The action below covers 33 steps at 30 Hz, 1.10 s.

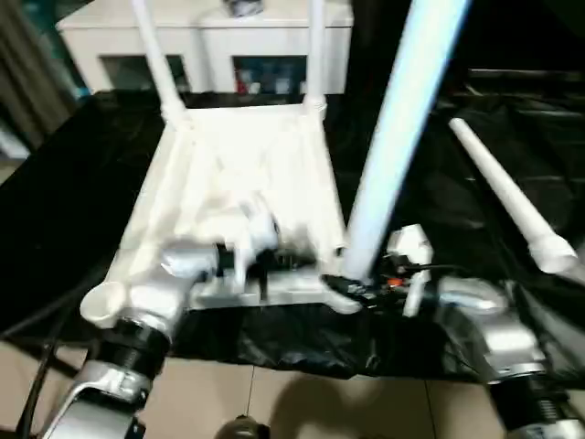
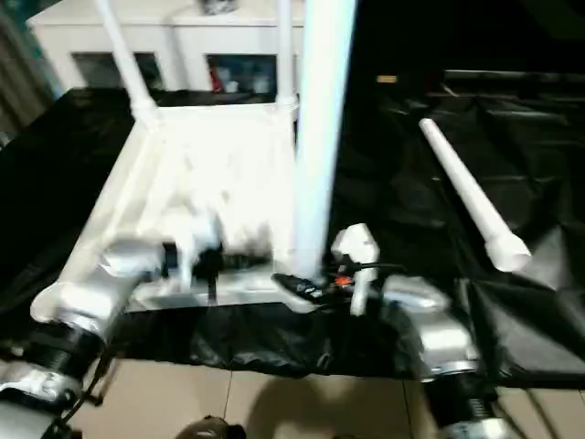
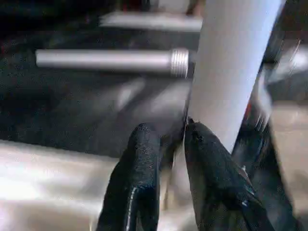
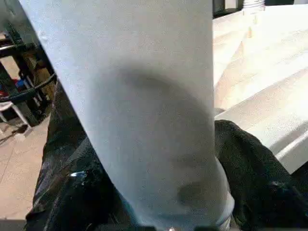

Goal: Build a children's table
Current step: Insert table leg to table base

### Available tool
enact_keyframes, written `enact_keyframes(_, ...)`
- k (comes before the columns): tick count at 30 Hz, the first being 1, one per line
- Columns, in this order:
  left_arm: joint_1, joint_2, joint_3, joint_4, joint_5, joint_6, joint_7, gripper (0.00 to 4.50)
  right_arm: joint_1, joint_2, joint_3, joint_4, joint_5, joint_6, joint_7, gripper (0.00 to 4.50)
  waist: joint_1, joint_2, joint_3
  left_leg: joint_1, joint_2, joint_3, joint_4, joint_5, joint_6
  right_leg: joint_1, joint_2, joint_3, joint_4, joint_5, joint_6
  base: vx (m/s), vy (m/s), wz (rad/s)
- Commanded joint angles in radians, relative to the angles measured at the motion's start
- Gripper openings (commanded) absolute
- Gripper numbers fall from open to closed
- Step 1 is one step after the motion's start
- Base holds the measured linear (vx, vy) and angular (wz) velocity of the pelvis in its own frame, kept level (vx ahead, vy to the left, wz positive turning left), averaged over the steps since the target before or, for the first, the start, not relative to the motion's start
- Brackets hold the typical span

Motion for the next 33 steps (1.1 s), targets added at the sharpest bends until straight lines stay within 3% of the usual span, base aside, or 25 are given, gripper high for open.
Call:
enact_keyframes(1, -0.008, -0.003, 0.006, -0.021, -0.029, 0.035, -0.015, 1.27, 0.015, 0.003, 0.01, 0.054, -0.025, 0.027, -0.018, 2.67, 0.002, -0.009, -0.064, 0.015, 0.08, -0.044, -0.08, -0.259, 0.028, 0.042, -0.087, 0.061, -0.083, -0.303, -0.2, 0.0, 0.0, 0.0)
enact_keyframes(2, -0.015, -0.02, 0.012, -0.053, -0.073, 0.085, -0.022, 1.36, 0.01, 0.007, 0.012, 0.069, -0.032, 0.019, -0.015, 2.67, -0.003, -0.013, -0.064, 0.018, 0.079, -0.043, -0.081, -0.272, 0.021, 0.041, -0.086, 0.062, -0.086, -0.334, -0.185, 0.0, 0.0, 0.0)
enact_keyframes(4, -0.018, -0.031, 0.012, -0.082, -0.112, 0.124, -0.038, 1.45, 0.005, 0.008, 0.015, 0.082, -0.034, 0.015, -0.012, 2.67, -0.003, -0.01, -0.064, 0.019, 0.081, -0.044, -0.082, -0.286, 0.015, 0.04, -0.087, 0.062, -0.089, -0.355, -0.183, 0.0, 0.0, 0.0)
enact_keyframes(6, -0.019, -0.033, 0.01, -0.094, -0.128, 0.141, -0.046, 1.66, 0.002, 0.008, 0.018, 0.088, -0.033, 0.014, -0.009, 2.67, -0.008, -0.015, -0.063, 0.021, 0.081, -0.046, -0.086, -0.317, 0.003, 0.039, -0.084, 0.061, -0.091, -0.374, -0.175, 0.0, 0.0, 0.0)
enact_keyframes(8, -0.022, -0.035, 0.004, -0.115, -0.151, 0.174, -0.041, 1.75, -0.01, 0.009, 0.023, 0.111, -0.035, 0.007, -0.002, 2.67, -0.011, -0.013, -0.063, 0.021, 0.079, -0.046, -0.086, -0.322, 0.001, 0.038, -0.083, 0.062, -0.091, -0.373, -0.174, 0.0, 0.0, 0.0)
enact_keyframes(11, -0.029, -0.04, 0.001, -0.113, -0.158, 0.185, -0.043, 1.87, -0.019, 0.01, 0.024, 0.12, -0.035, 0.006, 0.0, 2.67, -0.011, -0.013, -0.059, 0.025, 0.078, -0.046, -0.087, -0.342, -0.003, 0.038, -0.085, 0.063, -0.098, -0.422, -0.16, 0.0, 0.0, 0.0)
enact_keyframes(14, -0.034, -0.045, -0.001, -0.113, -0.161, 0.196, -0.044, 2.27, -0.026, 0.008, 0.026, 0.126, -0.035, 0.005, 0.005, 2.67, -0.014, -0.011, -0.054, 0.031, 0.079, -0.049, -0.09, -0.379, -0.014, 0.035, -0.085, 0.062, -0.104, -0.476, -0.147, 0.0, 0.0, 0.0)
enact_keyframes(16, -0.041, -0.054, -0.008, -0.114, -0.153, 0.194, -0.035, 2.27, -0.03, 0.006, 0.029, 0.132, -0.038, 0.002, 0.012, 2.67, -0.017, -0.015, -0.052, 0.036, 0.078, -0.051, -0.092, -0.407, -0.024, 0.035, -0.086, 0.063, -0.109, -0.509, -0.136, 0.0, 0.0, 0.0)
enact_keyframes(24, -0.084, -0.153, -0.035, -0.081, -0.132, 0.169, 0.043, 3.03, -0.034, -0.005, 0.038, 0.139, -0.041, 0.002, 0.033, 2.67, -0.021, -0.022, -0.056, 0.029, 0.078, -0.05, -0.092, -0.363, -0.007, 0.04, -0.087, 0.065, -0.11, -0.468, -0.142, 0.0, 0.0, 0.0)
enact_keyframes(26, -0.088, -0.162, -0.035, -0.077, -0.137, 0.172, 0.047, 3.05, -0.034, -0.005, 0.039, 0.141, -0.042, 0.001, 0.032, 2.67, -0.019, -0.022, -0.057, 0.027, 0.078, -0.05, -0.091, -0.342, 0.002, 0.043, -0.088, 0.064, -0.108, -0.444, -0.15, 0.0, 0.0, 0.0)
enact_keyframes(27, -0.091, -0.169, -0.036, -0.073, -0.138, 0.174, 0.053, 2.81, -0.034, -0.006, 0.039, 0.141, -0.042, 0.001, 0.033, 2.67, -0.02, -0.024, -0.058, 0.023, 0.077, -0.048, -0.091, -0.322, 0.012, 0.046, -0.087, 0.065, -0.106, -0.418, -0.156, 0.0, 0.0, 0.0)
enact_keyframes(31, -0.096, -0.181, -0.045, -0.06, -0.136, 0.185, 0.055, 2.67, -0.038, -0.008, 0.038, 0.144, -0.043, -0.002, 0.033, 2.67, -0.023, -0.023, -0.06, 0.023, 0.078, -0.046, -0.09, -0.299, 0.024, 0.047, -0.084, 0.063, -0.103, -0.382, -0.17, 0.0, 0.0, 0.0)
enact_keyframes(33, -0.097, -0.183, -0.045, -0.057, -0.134, 0.183, 0.057, 2.32, -0.039, -0.008, 0.037, 0.145, -0.044, -0.003, 0.033, 2.67, -0.023, -0.022, -0.059, 0.024, 0.079, -0.046, -0.091, -0.301, 0.025, 0.047, -0.084, 0.062, -0.103, -0.381, -0.173, 0.0, 0.0, 0.0)
